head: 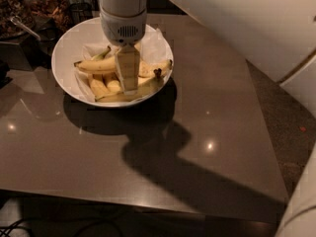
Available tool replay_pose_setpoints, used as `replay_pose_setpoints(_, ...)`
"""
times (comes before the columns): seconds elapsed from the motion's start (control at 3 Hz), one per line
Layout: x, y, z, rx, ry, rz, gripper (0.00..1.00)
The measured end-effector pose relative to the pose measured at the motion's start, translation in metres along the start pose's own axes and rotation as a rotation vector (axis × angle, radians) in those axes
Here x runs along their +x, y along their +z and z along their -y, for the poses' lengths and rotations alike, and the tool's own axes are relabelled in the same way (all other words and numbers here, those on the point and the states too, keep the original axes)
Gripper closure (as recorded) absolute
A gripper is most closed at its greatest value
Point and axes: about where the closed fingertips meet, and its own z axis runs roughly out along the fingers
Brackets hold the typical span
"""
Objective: Pick banana from white bowl
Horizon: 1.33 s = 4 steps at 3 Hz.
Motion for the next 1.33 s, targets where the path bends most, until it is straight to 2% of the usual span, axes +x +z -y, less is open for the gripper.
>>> replay_pose_setpoints(0.33,0.003,-0.011,0.000,0.002,0.039,0.025,0.40)
replay_pose_setpoints(0.67,0.005,-0.015,0.001,-0.001,0.074,0.027,0.55)
replay_pose_setpoints(1.33,0.008,0.014,-0.014,-0.091,0.107,-0.005,0.57)
